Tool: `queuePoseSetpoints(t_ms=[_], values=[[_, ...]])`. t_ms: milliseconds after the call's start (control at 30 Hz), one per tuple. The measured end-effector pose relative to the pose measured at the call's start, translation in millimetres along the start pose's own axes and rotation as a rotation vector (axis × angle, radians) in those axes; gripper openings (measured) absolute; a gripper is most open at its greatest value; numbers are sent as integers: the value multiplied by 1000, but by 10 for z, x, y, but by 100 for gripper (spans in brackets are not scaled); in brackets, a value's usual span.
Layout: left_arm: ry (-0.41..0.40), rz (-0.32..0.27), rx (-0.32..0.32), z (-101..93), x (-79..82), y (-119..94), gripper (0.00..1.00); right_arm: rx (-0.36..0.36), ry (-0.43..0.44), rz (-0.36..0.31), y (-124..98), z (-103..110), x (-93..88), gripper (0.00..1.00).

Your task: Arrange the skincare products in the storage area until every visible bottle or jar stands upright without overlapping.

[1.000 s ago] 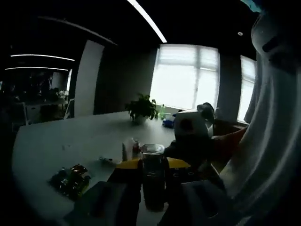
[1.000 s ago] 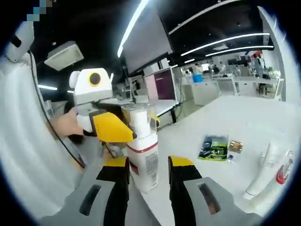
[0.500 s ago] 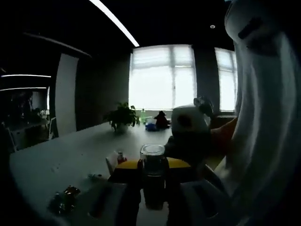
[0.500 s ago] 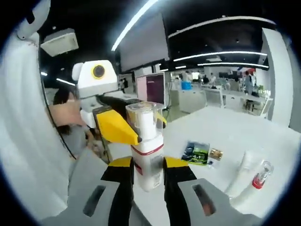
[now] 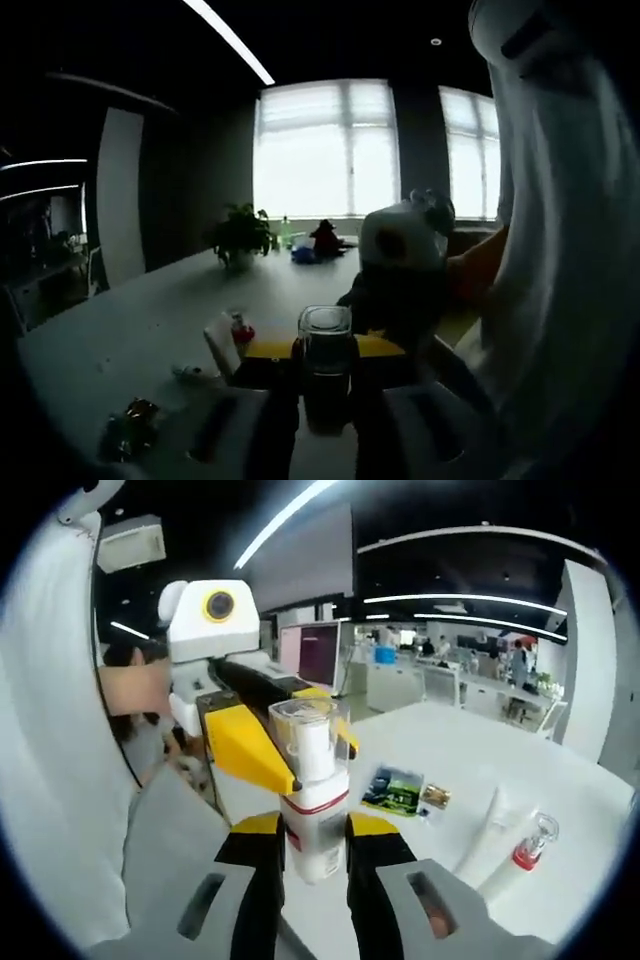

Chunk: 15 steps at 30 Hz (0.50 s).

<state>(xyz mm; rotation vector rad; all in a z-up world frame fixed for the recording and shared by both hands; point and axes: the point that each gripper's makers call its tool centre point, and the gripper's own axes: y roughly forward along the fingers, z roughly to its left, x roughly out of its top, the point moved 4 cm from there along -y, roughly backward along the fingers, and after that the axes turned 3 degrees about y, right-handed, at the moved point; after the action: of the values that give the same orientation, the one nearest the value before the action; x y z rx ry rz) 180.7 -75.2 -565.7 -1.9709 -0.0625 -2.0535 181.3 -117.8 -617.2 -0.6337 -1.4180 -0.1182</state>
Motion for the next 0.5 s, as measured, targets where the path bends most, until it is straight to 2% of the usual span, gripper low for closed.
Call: queuePoseSetpoints(t_ms=[67,500], values=[[4,12,-7,62,-60,-9,14,-8,-6,11,5,-30,-32,22],[16,131,-44,79,-288,281,14,-36,17,76,109,-184,-335,23]])
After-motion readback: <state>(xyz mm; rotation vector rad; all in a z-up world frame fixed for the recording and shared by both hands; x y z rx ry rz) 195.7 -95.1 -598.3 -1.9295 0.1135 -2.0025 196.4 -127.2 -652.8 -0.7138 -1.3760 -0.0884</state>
